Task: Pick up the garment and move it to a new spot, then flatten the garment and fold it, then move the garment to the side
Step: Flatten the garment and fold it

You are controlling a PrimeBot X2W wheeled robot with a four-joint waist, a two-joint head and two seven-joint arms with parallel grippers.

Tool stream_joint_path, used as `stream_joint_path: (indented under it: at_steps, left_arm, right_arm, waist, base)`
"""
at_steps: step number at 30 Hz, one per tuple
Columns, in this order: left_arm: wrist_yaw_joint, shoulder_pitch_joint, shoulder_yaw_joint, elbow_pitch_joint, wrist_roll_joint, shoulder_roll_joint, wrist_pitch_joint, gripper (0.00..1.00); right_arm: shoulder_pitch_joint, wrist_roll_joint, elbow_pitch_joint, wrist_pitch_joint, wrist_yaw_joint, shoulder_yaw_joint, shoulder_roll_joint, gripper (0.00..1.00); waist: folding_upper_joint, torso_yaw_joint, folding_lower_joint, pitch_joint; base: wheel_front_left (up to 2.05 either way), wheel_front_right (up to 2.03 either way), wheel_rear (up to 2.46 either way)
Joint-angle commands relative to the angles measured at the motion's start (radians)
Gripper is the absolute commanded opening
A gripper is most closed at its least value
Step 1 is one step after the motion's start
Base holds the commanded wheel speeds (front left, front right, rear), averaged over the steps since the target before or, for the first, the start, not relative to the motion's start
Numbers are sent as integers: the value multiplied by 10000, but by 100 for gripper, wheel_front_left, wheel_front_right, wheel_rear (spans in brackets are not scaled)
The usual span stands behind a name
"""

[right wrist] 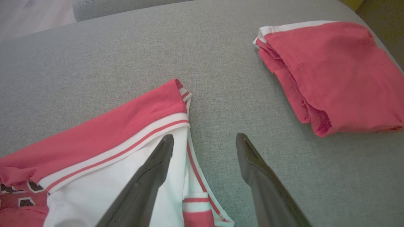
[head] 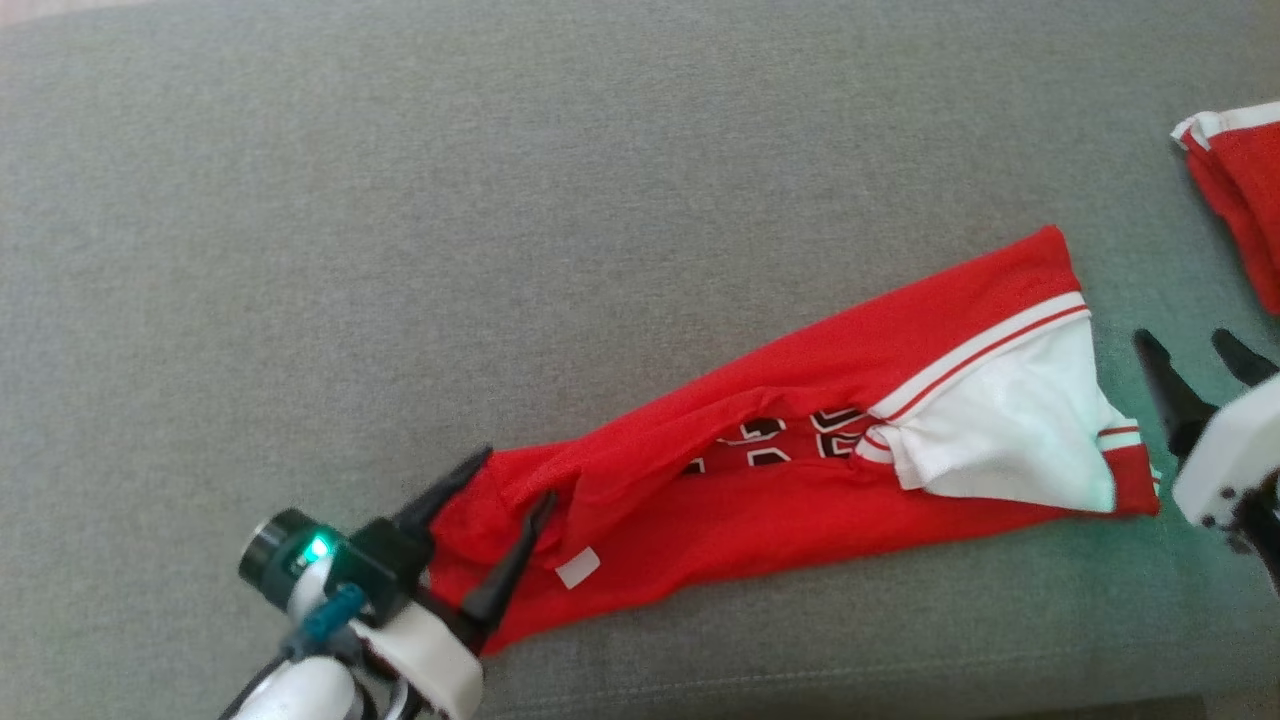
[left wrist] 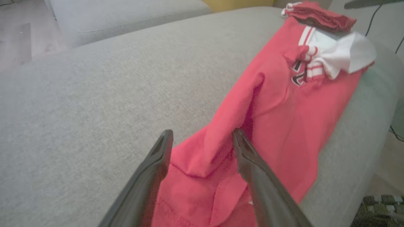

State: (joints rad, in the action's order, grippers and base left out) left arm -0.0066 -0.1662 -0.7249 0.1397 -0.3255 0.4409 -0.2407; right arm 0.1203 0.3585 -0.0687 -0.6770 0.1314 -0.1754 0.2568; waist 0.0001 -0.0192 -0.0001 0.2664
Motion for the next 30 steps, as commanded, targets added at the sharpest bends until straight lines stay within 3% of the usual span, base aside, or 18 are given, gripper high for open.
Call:
stream_joint_path:
  at_steps: [1,9,17,18,19,24,30]
  left_arm:
    - [182,-82,595,-421,-79,79,-141,100]
    - [1120,563,2348,-1996,320,-1021,-206,100]
    - [590,1122,3378,-2062,681,-2237,-209,100]
    - [497,1167,3494,-2051,735,-2370,-209,100]
    - [406,1220,3615,-2025,787,-2505,-209,100]
    - [7,1539,4260,-1877,1077,-3037,-209,100]
    - [-375,2005,4974,-1890,1337,-3458,-209,100]
  right_arm:
    - [389,-88,-129,-89,-7,146,85,100]
    - [1117,-640,1817,-609,-7,692,242,100]
    - [1754,-101,3739,-973,-7,1208,106,100]
    - [1830,60,3841,-899,-7,1298,104,84]
    - [1907,230,3892,-744,-7,1443,147,0]
    - [2148,946,4031,560,-7,1827,761,0]
    - [2203,1210,4559,1871,-7,762,1955,0]
  waist:
    - [-1,60,1,-23]
    - [-1,451,1,-8]
    - [-1,825,1,18]
    - [-1,854,1,11]
    - [-1,881,1,1]
    - [-1,885,1,-236]
    - [-1,746,1,-621]
  base:
    - [0,0,0]
    - [0,0,0]
    - [0,0,0]
    - [0,0,0]
    - [0,0,0]
    - [0,0,0]
    - [0,0,0]
